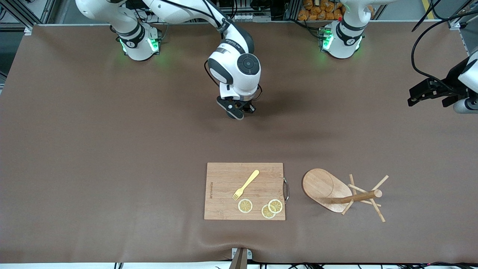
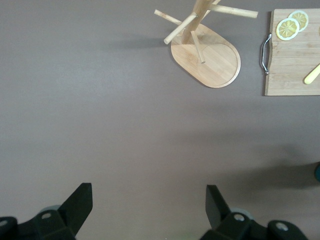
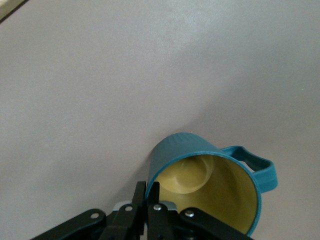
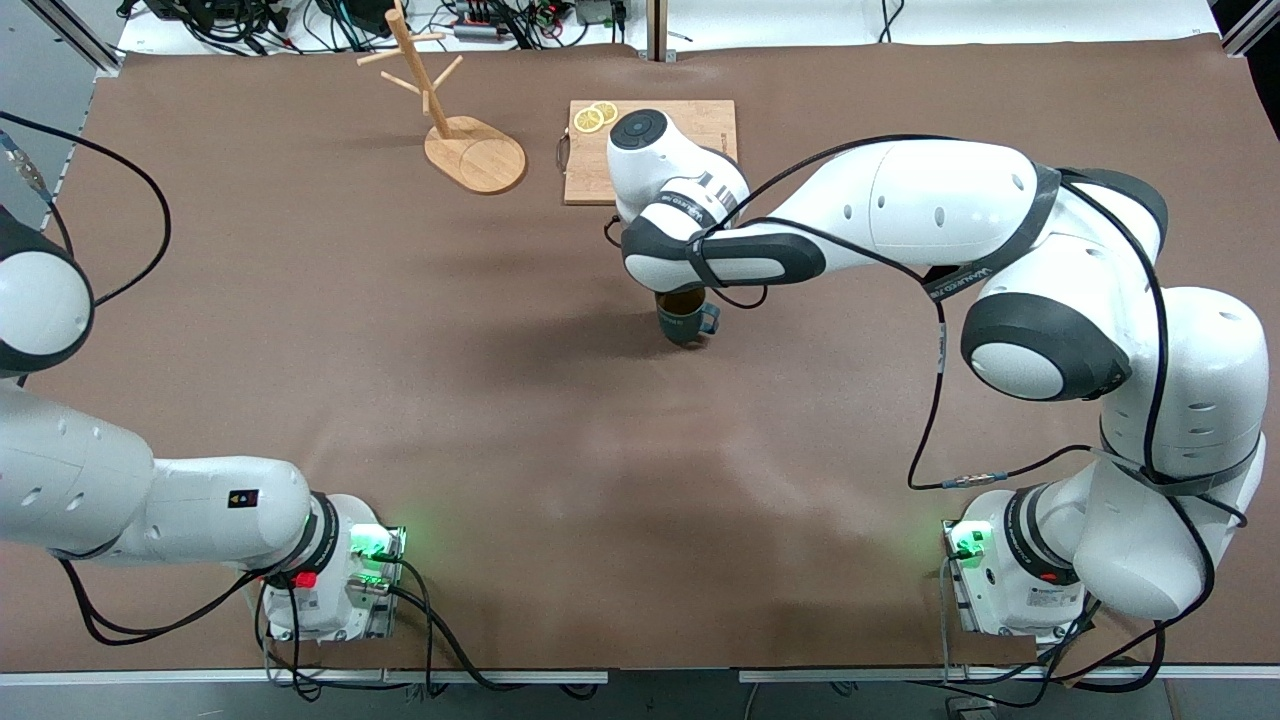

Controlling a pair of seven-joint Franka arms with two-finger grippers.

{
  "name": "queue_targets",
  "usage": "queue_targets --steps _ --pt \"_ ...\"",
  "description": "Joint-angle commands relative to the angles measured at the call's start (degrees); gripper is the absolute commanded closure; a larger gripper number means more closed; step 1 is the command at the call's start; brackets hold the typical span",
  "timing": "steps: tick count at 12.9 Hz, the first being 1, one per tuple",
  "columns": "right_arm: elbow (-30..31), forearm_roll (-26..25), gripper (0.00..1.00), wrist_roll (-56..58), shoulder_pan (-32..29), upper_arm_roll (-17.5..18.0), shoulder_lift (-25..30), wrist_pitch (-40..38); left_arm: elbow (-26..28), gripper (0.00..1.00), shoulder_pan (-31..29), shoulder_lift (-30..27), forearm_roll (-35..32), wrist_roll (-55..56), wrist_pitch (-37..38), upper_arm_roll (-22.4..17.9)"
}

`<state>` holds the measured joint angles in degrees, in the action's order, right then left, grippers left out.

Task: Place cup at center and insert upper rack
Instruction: 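Lower the teal mug onto the table and open the right gripper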

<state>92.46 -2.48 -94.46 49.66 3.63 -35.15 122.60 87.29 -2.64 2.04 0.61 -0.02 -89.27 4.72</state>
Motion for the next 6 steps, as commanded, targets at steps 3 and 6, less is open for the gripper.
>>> queue_targets --steps 3,6 --pt "0.00 -1.22 0.84 -2.30 0.87 -0.46 -0.44 1.07 -0.28 0.00 -0.87 -0.02 -0.69 -1.65 0.32 0.46" --pt "-0.09 -1.48 0.00 -2.22 0.87 -0.55 -0.18 0.89 0.33 0.00 -0.52 0.15 -0.70 -1.56 0.41 0.72"
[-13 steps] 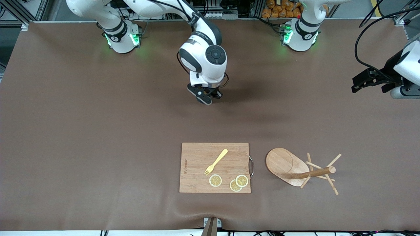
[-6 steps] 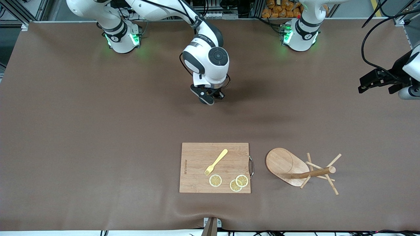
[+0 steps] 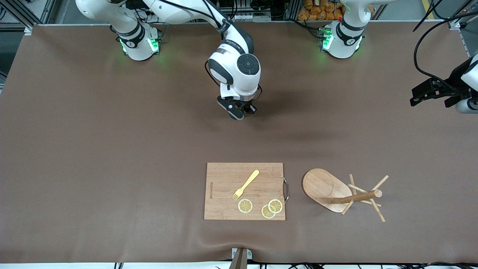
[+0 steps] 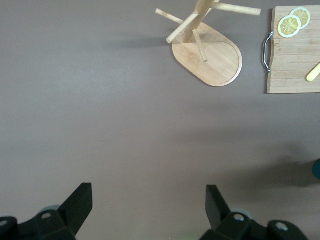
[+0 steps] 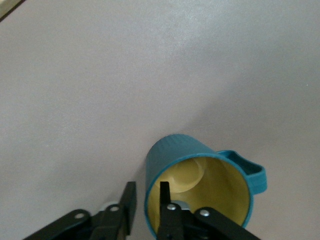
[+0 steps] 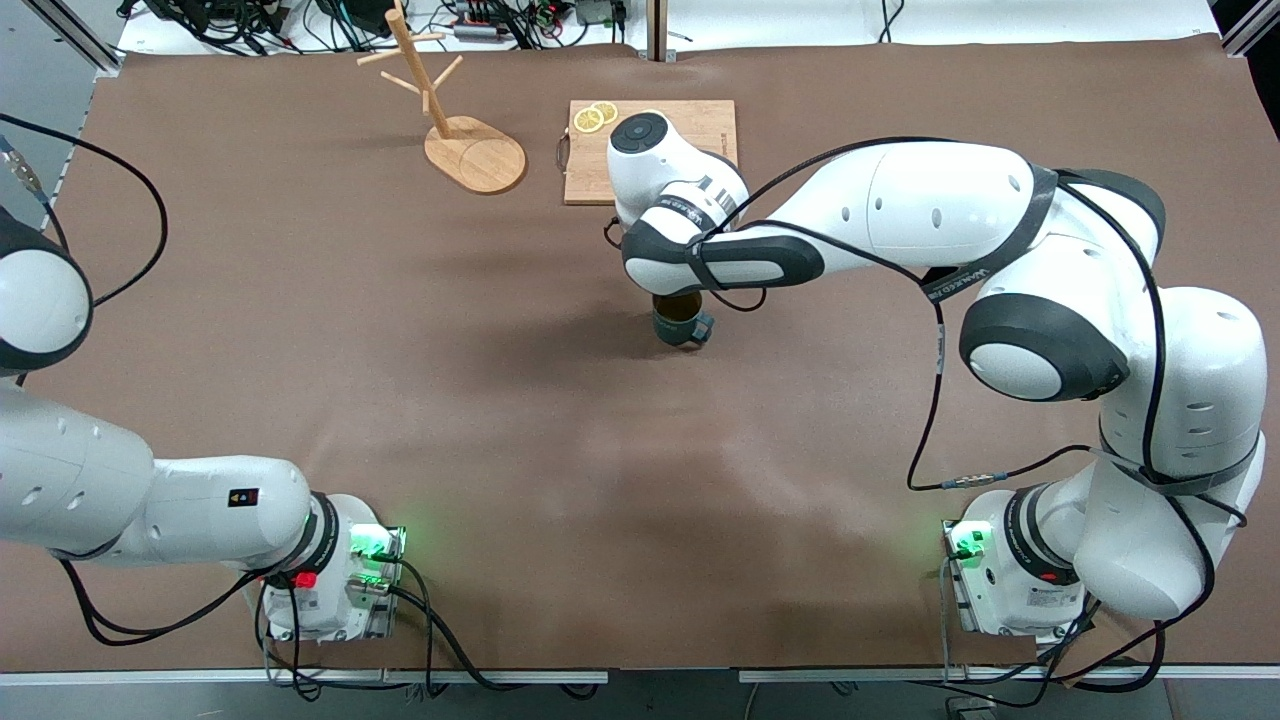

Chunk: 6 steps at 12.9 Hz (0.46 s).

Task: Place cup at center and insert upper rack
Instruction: 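Lower the teal mug onto the table and open the right gripper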

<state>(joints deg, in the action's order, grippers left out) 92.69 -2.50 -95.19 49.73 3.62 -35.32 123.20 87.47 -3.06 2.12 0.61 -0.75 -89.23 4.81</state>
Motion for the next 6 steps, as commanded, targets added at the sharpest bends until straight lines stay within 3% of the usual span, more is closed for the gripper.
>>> queue_targets --steps 1,6 --pt "-0.49 -1.46 0.00 -0.71 0.38 -0.55 0.16 -0.06 -0.02 0.00 0.07 -0.10 -0.61 -0.31 1.16 0.99" --pt "-0.40 -1.20 0.00 8.85 -3.39 -0.72 6.38 -6.29 -0.11 0.00 0.42 -0.19 -0.61 0.75 1.43 1.87"
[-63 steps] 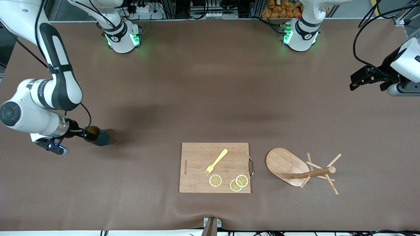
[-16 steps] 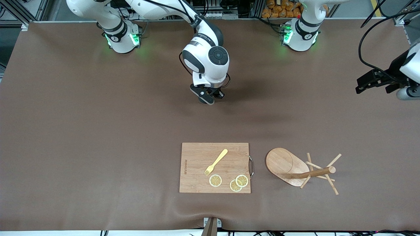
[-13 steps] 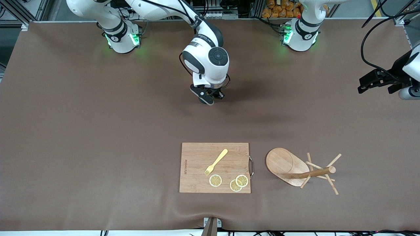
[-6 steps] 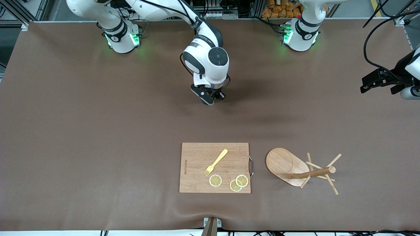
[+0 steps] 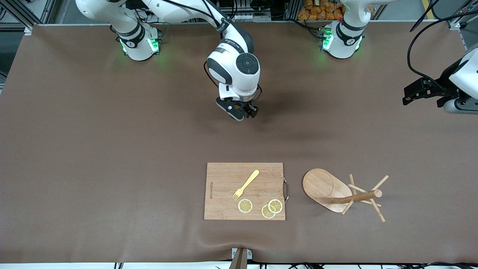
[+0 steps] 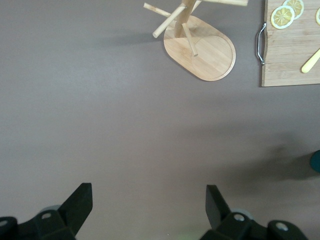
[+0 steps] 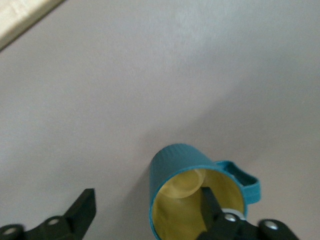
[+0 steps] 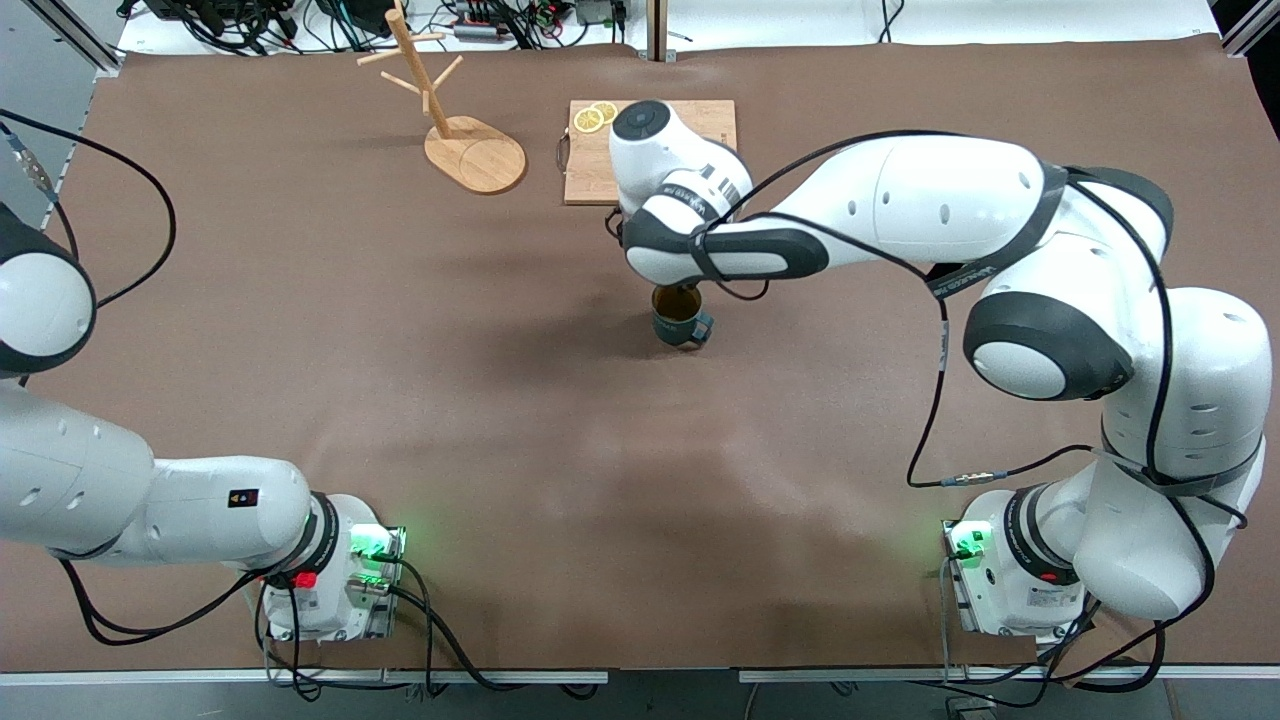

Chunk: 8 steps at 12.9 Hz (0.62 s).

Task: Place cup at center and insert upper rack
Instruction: 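Lower the teal mug onto the table and open the right gripper, then withdraw the right gripper while the left gripper reaches toward the mug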

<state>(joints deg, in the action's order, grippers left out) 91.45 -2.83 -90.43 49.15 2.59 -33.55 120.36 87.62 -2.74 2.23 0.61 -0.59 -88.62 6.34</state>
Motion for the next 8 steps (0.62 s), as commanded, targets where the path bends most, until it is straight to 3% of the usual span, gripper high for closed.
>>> queue_targets --steps 1,8 --pt "0.83 -0.60 0.00 7.69 -4.57 0.40 6.63 -5.55 -0.26 0.00 0.11 -0.38 -0.69 1.11 0.82 0.34" --pt "1.09 4.41 0.00 40.12 -18.62 0.40 19.02 -16.63 -0.43 0.00 0.37 -0.39 -0.96 9.27 0.91 3.84"
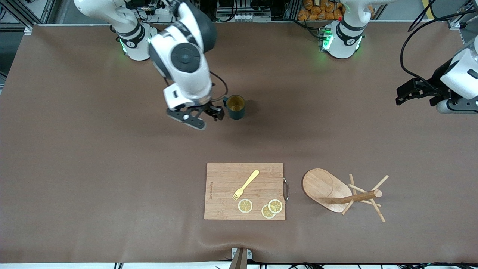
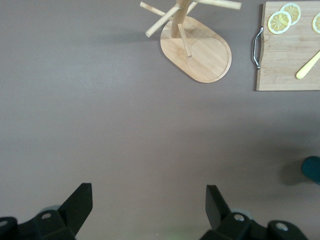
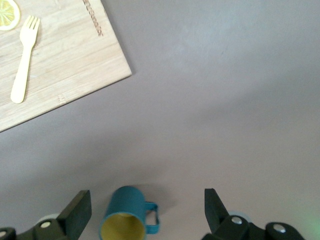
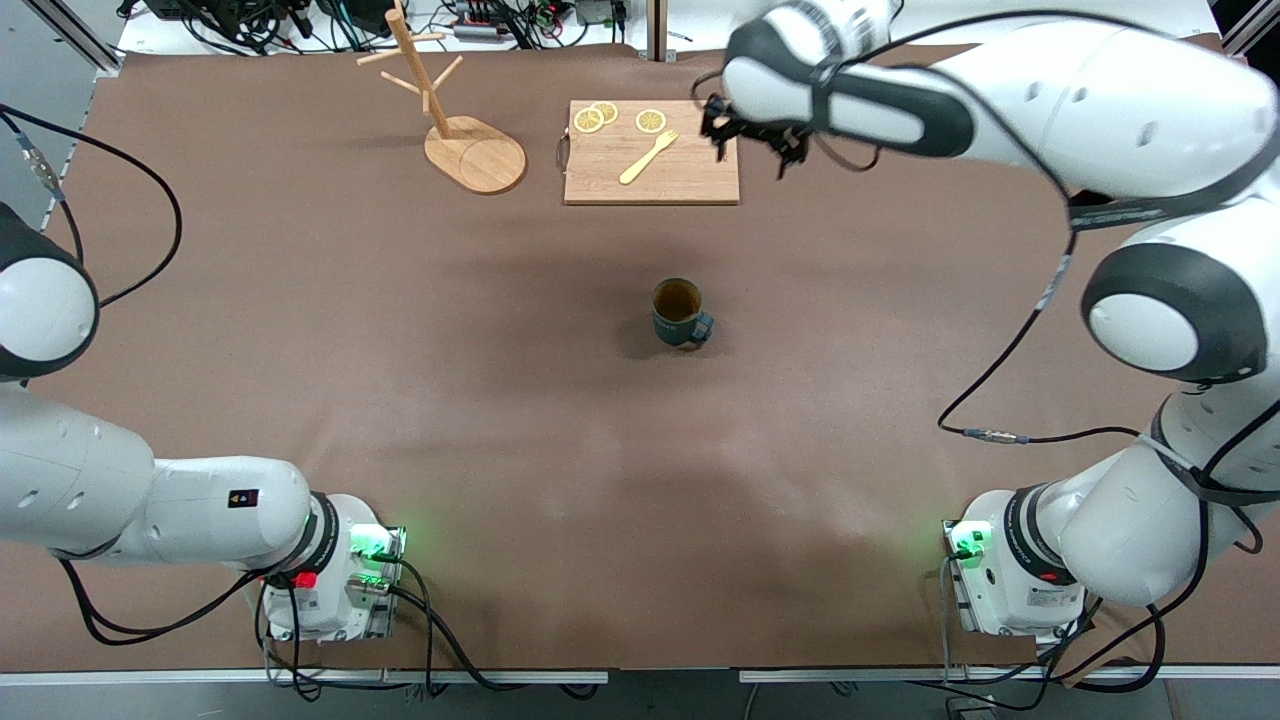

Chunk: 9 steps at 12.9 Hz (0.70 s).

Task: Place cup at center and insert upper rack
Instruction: 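Withdraw the right gripper while the left gripper reaches toward the mug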

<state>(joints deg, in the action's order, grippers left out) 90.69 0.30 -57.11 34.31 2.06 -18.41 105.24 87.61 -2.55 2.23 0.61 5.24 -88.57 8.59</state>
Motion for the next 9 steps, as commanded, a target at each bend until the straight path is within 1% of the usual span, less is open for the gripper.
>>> queue_targets --steps 1,2,4,5,7,9 --pt "1.94 1.37 0.00 11.62 -6.51 0.92 5.99 -3.01 -0.51 0.00 0.35 -0.38 -0.96 6.33 0.77 2.47" --pt "2.55 1.89 0.00 16.02 -9.50 0.92 8.36 -3.98 -0.59 0.00 0.35 -0.30 -0.96 9.58 0.77 3.70" --pt "6.23 2.16 0.00 22.36 -13.64 0.75 13.64 -4.43 -0.86 0.00 0.53 0.05 -1.04 15.30 0.34 5.72" --pt "7.04 2.42 0.00 25.09 -16.10 0.75 15.49 -5.39 -0.86 0.00 0.70 0.14 -0.87 17.94 0.24 6.95" --pt "6.87 3.12 0.00 30.01 -19.79 0.05 17.86 -8.90 -1.12 0.00 1.49 1.02 -0.78 23.48 -0.63 9.06" --pt "6.69 3.30 0.00 35.37 -23.05 -1.53 19.72 -12.67 -1.21 0.00 4.29 1.90 -0.78 31.19 -1.95 10.30"
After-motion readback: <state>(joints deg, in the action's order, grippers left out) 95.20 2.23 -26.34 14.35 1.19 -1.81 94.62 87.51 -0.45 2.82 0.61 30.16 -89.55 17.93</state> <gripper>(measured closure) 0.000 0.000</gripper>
